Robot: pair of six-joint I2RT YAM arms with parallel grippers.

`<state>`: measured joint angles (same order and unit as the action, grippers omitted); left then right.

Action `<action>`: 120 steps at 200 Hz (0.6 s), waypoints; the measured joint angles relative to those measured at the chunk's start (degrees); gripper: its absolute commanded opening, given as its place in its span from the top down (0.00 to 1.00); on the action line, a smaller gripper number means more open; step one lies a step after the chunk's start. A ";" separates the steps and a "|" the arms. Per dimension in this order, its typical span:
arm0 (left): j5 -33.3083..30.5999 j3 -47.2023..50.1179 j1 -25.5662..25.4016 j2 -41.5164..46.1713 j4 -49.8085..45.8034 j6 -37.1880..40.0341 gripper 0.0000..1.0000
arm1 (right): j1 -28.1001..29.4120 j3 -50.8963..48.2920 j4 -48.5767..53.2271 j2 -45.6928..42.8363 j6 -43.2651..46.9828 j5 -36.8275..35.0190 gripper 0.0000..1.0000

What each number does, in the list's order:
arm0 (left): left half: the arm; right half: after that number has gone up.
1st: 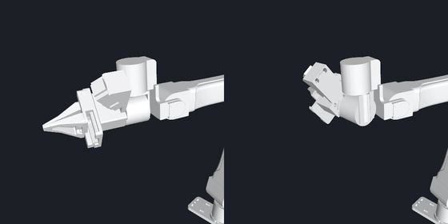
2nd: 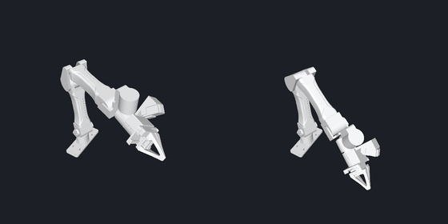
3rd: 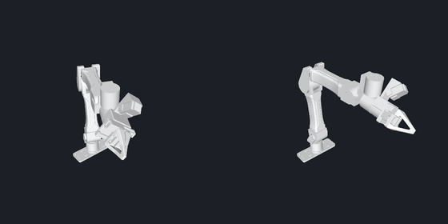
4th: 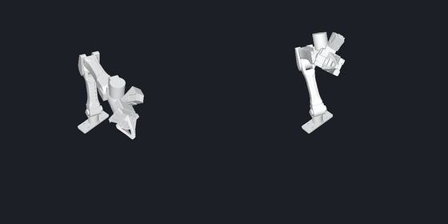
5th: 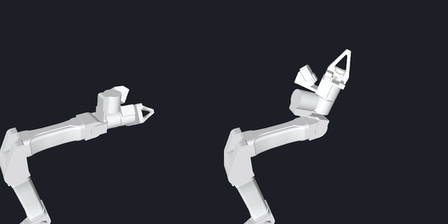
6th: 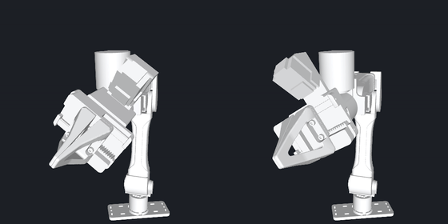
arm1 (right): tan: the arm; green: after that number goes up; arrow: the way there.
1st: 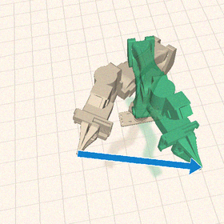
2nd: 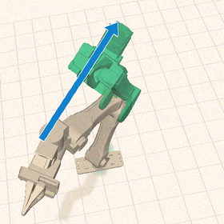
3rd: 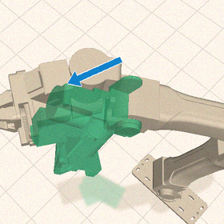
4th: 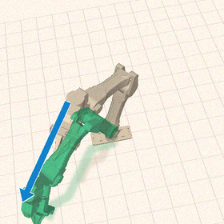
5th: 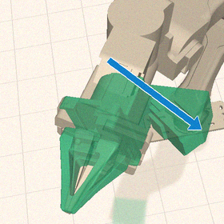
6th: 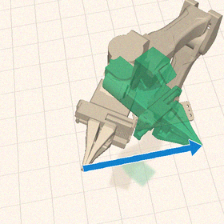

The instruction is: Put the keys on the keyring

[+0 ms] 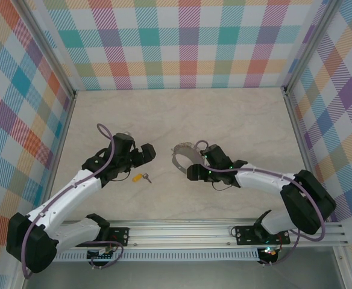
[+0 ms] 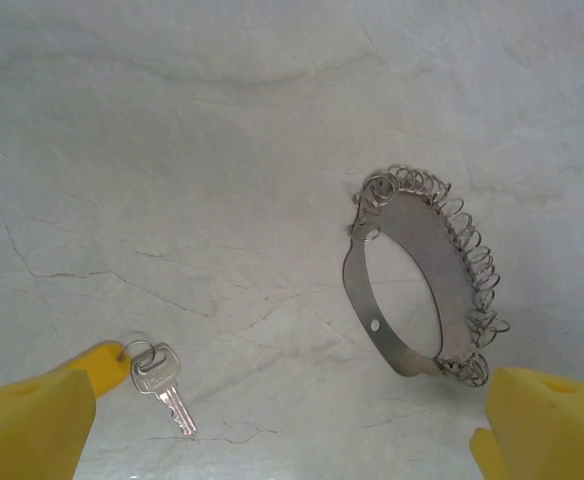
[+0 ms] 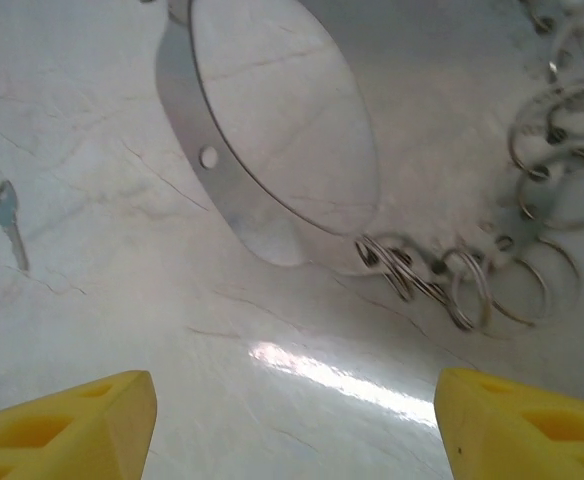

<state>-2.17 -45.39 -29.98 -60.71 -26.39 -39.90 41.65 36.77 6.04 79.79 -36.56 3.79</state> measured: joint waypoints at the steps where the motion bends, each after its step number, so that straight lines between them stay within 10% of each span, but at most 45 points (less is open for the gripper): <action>1: 0.00 0.07 -0.04 0.00 0.00 0.00 0.00 | 0.00 -0.04 0.02 -0.04 0.00 -0.02 0.27; 120: -1.81 0.09 -5.20 -5.35 1.49 -1.05 0.01 | -0.04 1.92 -1.25 6.71 1.51 0.07 0.30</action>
<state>-3.99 -45.30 -35.18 -66.06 -24.91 -40.95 41.60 38.70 4.80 86.50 -35.05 3.86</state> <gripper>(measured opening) 0.994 0.705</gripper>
